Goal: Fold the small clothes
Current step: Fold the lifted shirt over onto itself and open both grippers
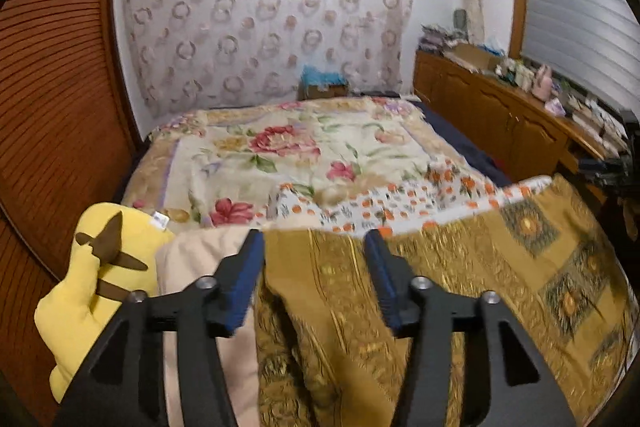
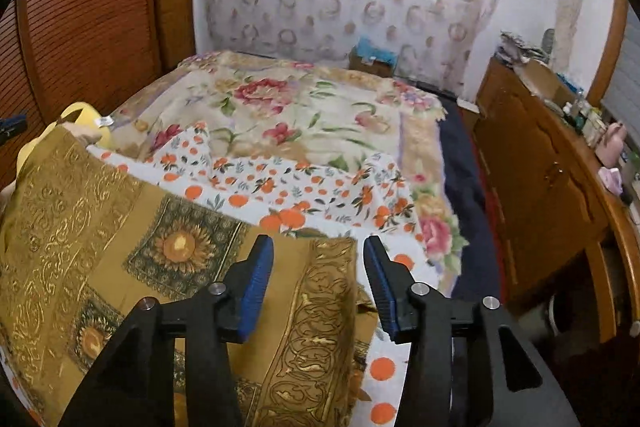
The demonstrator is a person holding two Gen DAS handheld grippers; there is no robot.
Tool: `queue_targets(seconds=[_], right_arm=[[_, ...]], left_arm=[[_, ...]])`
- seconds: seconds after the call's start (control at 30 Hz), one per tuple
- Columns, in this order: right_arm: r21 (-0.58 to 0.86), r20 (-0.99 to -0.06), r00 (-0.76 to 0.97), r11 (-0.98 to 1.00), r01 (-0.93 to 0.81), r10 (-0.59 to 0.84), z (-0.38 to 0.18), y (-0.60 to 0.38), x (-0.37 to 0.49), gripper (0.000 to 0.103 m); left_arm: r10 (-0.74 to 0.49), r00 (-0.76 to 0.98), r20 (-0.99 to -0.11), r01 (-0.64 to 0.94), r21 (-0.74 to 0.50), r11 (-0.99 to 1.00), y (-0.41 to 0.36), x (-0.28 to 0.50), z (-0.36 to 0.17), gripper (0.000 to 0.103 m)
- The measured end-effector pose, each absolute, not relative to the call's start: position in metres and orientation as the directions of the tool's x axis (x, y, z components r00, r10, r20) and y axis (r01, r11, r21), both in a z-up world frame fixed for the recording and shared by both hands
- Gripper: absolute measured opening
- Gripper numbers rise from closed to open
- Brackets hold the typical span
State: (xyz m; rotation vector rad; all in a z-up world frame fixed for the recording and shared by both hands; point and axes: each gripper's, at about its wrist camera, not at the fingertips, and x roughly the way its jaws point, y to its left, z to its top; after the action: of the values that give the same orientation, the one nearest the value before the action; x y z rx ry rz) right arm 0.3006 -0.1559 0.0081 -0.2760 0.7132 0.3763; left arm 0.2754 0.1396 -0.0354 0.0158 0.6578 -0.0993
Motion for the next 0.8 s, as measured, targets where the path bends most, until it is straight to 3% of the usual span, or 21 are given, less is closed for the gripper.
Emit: queue_targets(seconds=[0.03,0.1,0.4,0.5,0.8], right_arm=[[-0.114,-0.680,0.692,0.897,-0.427,0.243,0.008,-0.156,0.302,0.049],[-0.092,-0.678,0.688,0.898,-0.429,0.259,0.008,-0.159,0.301,0.049],[-0.030,-0.649,0.698,0.907,-0.421,0.303,0.004,-0.169,0.236,0.050],[-0.001,-0.641,0.699,0.910,-0.414,0.317,-0.001,-0.180,0.219,0.068],[0.008,-0.671,0.688,0.930,-0.367,0.277,-0.025,-0.203,0.164,0.069]], left_arm=[[-0.092,0.783,-0.616,0.102,-0.018,0.995,0.137,0.273,-0.036,0.071],[-0.096,0.780,-0.619,0.114,-0.010,0.993,0.134,0.265,-0.037,0.073],[-0.162,0.771,-0.616,0.160,-0.058,0.985,0.118,0.198,-0.037,0.073],[-0.159,0.766,-0.623,0.156,-0.059,0.986,0.110,0.175,-0.042,0.073],[-0.154,0.754,-0.638,0.132,-0.082,0.988,0.104,0.126,-0.058,0.073]])
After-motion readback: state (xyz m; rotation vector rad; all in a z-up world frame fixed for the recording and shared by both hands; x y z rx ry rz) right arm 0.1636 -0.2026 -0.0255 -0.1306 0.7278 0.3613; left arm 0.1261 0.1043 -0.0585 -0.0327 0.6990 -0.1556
